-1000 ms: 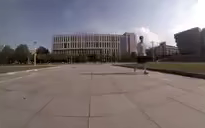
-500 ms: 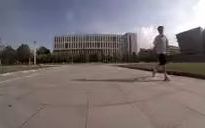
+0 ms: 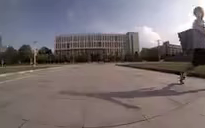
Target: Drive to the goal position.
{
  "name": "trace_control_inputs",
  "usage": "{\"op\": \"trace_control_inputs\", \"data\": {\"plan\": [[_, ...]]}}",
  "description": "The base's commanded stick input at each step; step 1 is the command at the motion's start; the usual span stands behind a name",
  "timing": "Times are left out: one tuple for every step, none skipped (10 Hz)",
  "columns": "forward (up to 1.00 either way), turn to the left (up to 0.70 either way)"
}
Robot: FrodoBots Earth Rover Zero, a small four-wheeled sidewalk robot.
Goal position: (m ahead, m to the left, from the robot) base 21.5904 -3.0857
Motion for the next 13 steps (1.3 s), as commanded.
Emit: {"op": "trace_control_inputs", "data": {"plan": [[1.0, 0.04], [1.0, 0.04], [1.0, 0.04], [1.0, 0.04], [1.0, 0.04], [1.0, 0.04], [1.0, 0.04], [1.0, 0.04], [1.0, 0.04], [1.0, 0.04], [1.0, 0.04], [1.0, 0.04], [1.0, 0.04]]}}
